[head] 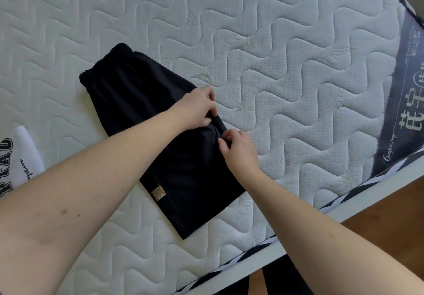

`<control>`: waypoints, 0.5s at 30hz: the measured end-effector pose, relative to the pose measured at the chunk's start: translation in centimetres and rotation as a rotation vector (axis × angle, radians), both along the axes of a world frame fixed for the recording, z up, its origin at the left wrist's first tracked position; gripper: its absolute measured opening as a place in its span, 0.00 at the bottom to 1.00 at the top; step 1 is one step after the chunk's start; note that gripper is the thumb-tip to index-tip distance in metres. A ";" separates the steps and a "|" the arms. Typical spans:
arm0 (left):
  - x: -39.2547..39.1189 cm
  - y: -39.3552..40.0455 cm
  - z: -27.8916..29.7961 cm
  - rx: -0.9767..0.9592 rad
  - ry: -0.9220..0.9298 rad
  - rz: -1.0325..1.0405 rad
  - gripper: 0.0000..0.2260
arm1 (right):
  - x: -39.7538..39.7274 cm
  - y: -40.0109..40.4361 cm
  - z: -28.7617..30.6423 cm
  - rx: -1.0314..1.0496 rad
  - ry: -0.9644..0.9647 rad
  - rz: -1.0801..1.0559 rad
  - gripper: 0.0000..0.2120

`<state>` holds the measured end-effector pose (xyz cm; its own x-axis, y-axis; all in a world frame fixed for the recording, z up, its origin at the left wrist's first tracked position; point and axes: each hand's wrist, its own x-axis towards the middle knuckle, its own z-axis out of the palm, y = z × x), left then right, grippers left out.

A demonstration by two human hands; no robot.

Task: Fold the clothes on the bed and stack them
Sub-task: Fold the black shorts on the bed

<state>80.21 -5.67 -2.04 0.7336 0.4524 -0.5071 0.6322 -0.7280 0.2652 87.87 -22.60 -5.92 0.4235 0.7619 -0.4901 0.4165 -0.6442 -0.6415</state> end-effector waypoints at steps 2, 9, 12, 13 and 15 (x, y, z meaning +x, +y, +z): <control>-0.4 -0.6 -0.4 0.173 0.105 -0.076 0.11 | -0.3 0.9 -0.1 -0.053 -0.055 0.035 0.15; -2.2 -1.8 -1.9 0.345 0.184 0.006 0.15 | 0.0 1.9 0.3 -0.088 -0.144 0.118 0.08; -2.0 -2.0 -2.2 0.398 0.118 0.031 0.08 | 0.8 1.4 1.1 0.006 -0.134 0.104 0.05; -1.8 -1.9 -2.3 0.396 0.081 0.041 0.07 | 1.0 1.1 1.3 0.029 -0.134 0.090 0.04; -1.6 -1.6 -2.2 0.362 -0.012 0.072 0.06 | 1.5 0.6 1.7 0.061 -0.148 0.066 0.03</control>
<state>78.65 -7.26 -4.29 0.6986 0.6513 -0.2962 0.6834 -0.7300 0.0068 89.40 -21.96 -4.26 0.4358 0.8167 -0.3782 0.5490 -0.5743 -0.6073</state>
